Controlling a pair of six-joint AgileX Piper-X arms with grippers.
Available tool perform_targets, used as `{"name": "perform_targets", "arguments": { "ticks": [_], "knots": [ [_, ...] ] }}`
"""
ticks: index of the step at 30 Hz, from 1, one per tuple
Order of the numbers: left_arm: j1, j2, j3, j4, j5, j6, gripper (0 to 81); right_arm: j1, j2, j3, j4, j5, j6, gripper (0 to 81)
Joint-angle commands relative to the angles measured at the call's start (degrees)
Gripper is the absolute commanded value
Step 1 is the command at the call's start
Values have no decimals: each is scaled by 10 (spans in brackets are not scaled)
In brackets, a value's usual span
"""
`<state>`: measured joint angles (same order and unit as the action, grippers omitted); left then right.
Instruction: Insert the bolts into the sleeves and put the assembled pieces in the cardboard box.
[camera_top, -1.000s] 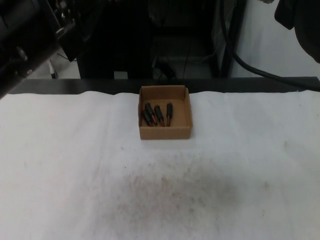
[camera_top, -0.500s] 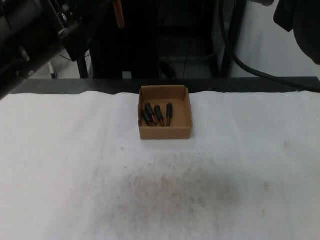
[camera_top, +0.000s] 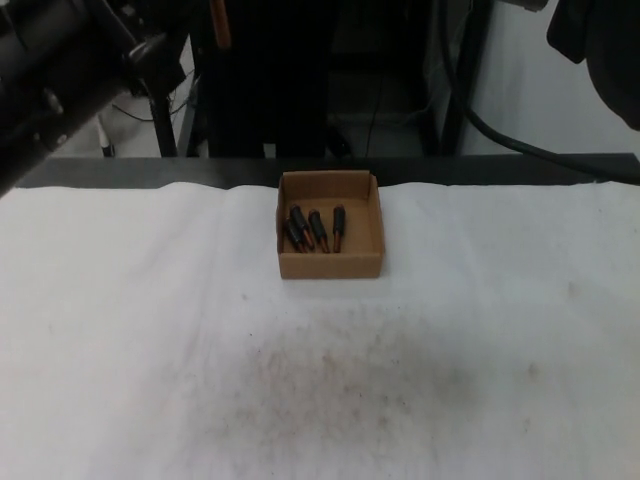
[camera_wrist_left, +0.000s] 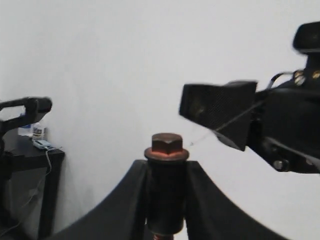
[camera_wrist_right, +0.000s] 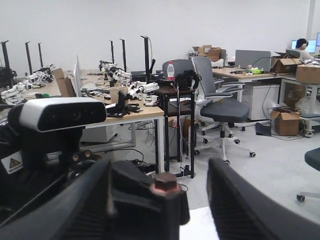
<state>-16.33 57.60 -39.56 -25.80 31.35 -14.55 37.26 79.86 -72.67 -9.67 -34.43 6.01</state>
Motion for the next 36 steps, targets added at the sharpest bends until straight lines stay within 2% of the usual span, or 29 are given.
{"name": "perform_targets", "arguments": {
  "ticks": [1, 5, 7, 8, 10, 14, 21, 28, 36],
  "knots": [
    [3, -3, -15, 67, -9, 39, 2, -13, -11, -2, -17, 20, 1, 531],
    [3, 5, -52, 216, -39, 133, 2, -28, -12, -2, -8, 22, 1, 531],
    [3, 17, -69, 250, -53, 133, 2, -33, -12, -2, 12, 39, 1, 522],
    [3, 24, -75, 258, -55, 131, 2, -35, -12, -2, 32, 53, 1, 491],
    [3, 41, -92, 264, -56, 128, 2, -42, -12, -2, 76, 66, 0, 364],
    [0, 72, -125, 264, -56, 128, 2, -58, -12, -2, 141, 72, 0, 11],
    [-3, 164, -194, 279, -39, 92, 2, -84, -12, -2, 219, 145, 0, 8],
    [-41, 309, -309, 367, -8, 72, 2, -111, -12, -2, 272, 144, 0, 8],
    [-77, 493, -492, 480, -19, 49, 2, -134, -12, -2, 275, 143, 0, 8]
  ]
}}
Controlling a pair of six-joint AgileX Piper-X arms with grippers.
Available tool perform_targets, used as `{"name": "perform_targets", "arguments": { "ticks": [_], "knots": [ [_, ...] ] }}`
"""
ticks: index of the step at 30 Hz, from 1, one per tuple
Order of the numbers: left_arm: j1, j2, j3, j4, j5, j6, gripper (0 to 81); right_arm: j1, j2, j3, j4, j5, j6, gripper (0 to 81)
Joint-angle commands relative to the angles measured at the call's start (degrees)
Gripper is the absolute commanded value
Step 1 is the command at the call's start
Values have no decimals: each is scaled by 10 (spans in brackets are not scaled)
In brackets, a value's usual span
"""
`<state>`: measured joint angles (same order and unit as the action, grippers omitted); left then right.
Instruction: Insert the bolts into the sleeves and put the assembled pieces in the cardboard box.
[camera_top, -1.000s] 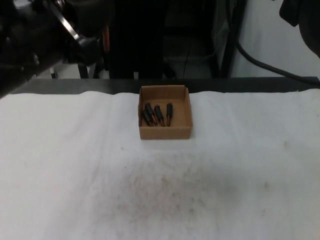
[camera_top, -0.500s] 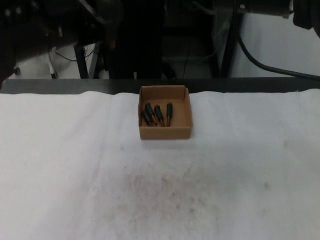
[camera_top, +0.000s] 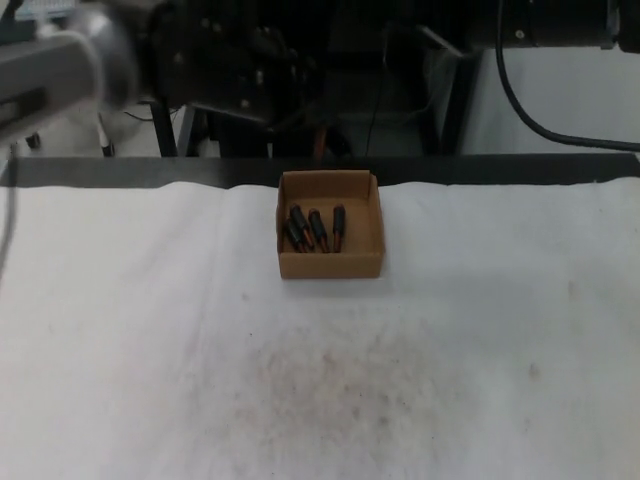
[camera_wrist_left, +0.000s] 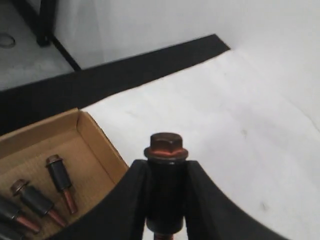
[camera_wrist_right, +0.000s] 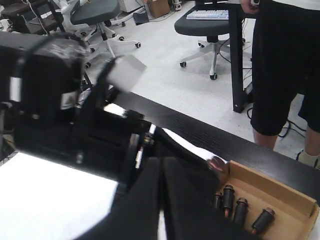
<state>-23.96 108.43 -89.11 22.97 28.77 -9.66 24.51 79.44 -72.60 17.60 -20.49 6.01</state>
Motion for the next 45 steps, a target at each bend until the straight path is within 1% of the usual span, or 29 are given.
{"name": "perform_targets", "arguments": {
  "ticks": [1, 3, 8, 14, 20, 25, 30, 32, 34, 36, 38, 39, 45],
  "knots": [
    [-2, 8, -23, 10, -8, -9, 2, -8, -8, -3, 2, 4, 0, 8],
    [-1, 52, -71, 40, -27, -22, 2, -11, -8, -3, 2, -1, 0, 8],
    [-3, 148, -199, 116, -26, -28, 2, -14, -8, -3, 21, -8, 0, 8],
    [-3, 225, -290, 186, -28, -28, 2, -26, -8, -3, 66, -8, 0, 8],
    [-3, 251, -304, 212, -32, -13, 2, -58, -9, -3, 74, -8, 0, 8],
    [-3, 259, -304, 212, -72, 16, 2, -79, -11, -3, 75, -9, 0, 8],
    [-3, 259, -303, 214, -77, 71, 1, -81, -12, -3, 75, -9, 0, 8],
    [-3, 259, -302, 214, -87, 74, 29, -81, -12, -3, 75, -9, 0, 8],
    [-3, 259, -302, 214, -88, 86, 90, -81, -12, -3, 75, -11, 0, 8],
    [-3, 259, -302, 214, -88, 89, 181, -81, -12, -3, 75, -11, 0, 8],
    [-2, 259, -302, 214, -88, 93, 257, -81, -12, -3, 77, -12, 0, 8],
    [-2, 259, -302, 214, -88, 93, 281, -81, -12, -3, 79, -13, 0, 8],
    [-2, 259, -302, 214, -88, 93, 290, -81, -13, -3, 93, -13, 0, 8]
  ]
}}
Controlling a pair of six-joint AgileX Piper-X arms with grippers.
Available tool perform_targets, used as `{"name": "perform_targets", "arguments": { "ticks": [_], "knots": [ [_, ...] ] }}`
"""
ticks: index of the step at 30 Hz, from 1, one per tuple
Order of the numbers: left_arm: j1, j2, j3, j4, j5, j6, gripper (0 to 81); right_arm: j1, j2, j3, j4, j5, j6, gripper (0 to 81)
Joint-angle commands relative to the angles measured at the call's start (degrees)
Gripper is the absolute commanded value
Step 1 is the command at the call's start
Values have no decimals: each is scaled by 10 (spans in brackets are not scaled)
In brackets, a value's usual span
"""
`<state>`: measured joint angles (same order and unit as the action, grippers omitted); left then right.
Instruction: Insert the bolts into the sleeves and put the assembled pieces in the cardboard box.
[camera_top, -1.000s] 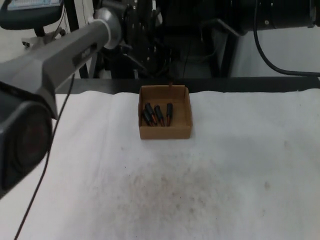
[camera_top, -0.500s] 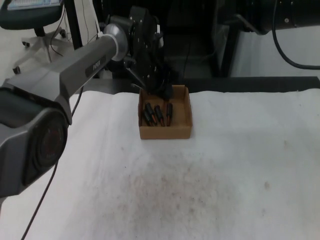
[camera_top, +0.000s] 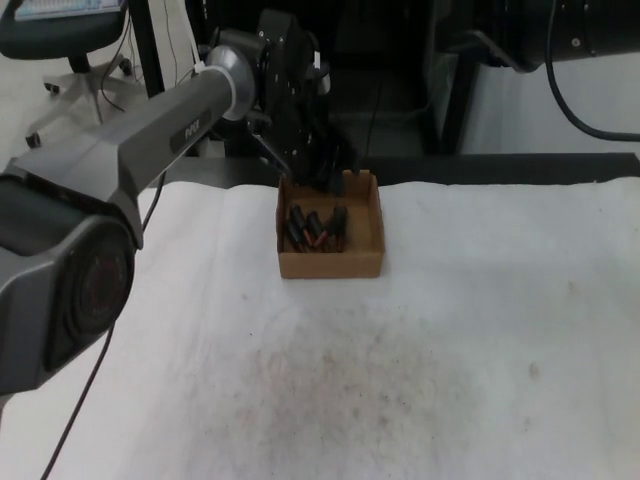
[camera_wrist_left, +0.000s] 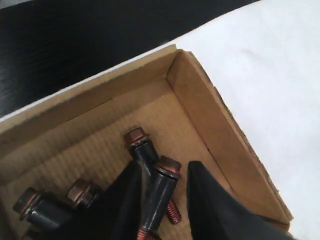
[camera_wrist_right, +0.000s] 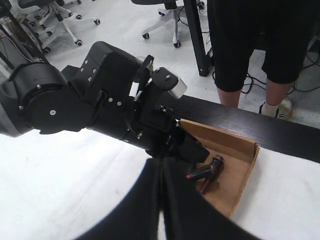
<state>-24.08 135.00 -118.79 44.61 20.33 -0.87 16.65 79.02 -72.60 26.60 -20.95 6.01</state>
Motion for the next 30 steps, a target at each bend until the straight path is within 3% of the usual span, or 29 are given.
{"name": "perform_targets", "arguments": {
  "ticks": [1, 5, 8, 9, 15, 21, 26, 30],
  "knots": [
    [-1, -7, -7, -2, -3, 5, 289, -2, -9, -3, 3, -9, 0, 8],
    [-1, -15, -7, -1, -17, -25, 258, -2, -9, -3, 8, 1, 0, 8],
    [1, -41, -7, 12, -73, -34, 35, -7, -9, -3, 34, 38, 0, 8],
    [1, -53, -7, 15, -90, -15, 2, -10, -9, -3, 47, 53, -2, 8],
    [1, -127, -5, 74, -174, 76, 3, -56, -9, 0, 119, 77, -25, 8],
    [1, -220, 55, 114, -177, 99, 3, -137, -22, 79, 140, 77, -44, 8],
    [1, -338, 208, 74, -177, 97, 3, -195, -73, 200, 145, 72, -64, 8],
    [1, -464, 399, -14, -178, 67, 3, -201, -141, 292, 143, 72, -101, 8]
  ]
}}
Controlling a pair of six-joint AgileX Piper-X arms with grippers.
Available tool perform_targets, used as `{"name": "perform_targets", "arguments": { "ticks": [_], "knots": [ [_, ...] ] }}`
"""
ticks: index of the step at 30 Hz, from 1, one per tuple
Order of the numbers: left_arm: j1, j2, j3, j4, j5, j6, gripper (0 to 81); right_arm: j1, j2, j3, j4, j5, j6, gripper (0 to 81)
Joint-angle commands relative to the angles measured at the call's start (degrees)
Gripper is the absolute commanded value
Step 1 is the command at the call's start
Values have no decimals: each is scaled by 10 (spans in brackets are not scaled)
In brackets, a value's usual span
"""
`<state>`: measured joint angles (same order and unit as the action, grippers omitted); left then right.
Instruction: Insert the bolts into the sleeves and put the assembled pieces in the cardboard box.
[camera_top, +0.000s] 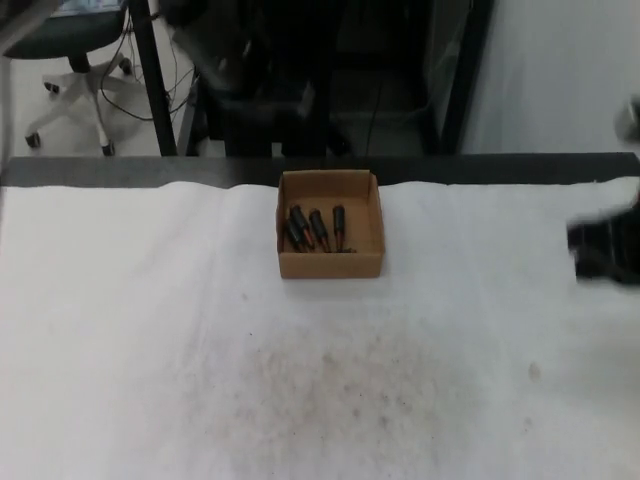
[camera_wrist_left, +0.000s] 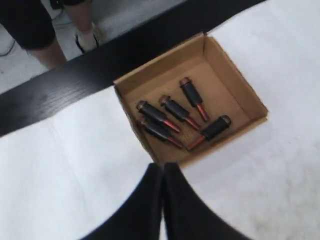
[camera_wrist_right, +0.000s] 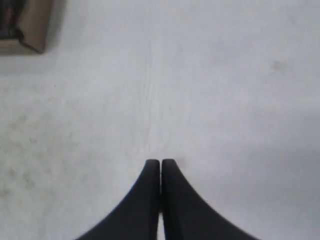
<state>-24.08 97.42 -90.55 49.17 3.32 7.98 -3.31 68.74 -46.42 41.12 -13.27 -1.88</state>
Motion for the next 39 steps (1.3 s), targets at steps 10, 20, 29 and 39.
{"name": "perform_targets", "arguments": {
  "ticks": [10, 20, 29, 39],
  "knots": [
    [1, -472, 519, -160, -79, -61, 3, 45, -219, 131, 2, -4, -122, 8],
    [1, -769, 725, -230, -238, -97, 3, 44, -367, 254, 2, -4, -119, 8],
    [1, -826, 805, -232, -238, -98, 3, 44, -386, 282, 1, -4, -119, 8],
    [1, -826, 806, -231, -238, -98, 3, 44, -386, 282, 1, -4, -119, 8]
  ]
}}
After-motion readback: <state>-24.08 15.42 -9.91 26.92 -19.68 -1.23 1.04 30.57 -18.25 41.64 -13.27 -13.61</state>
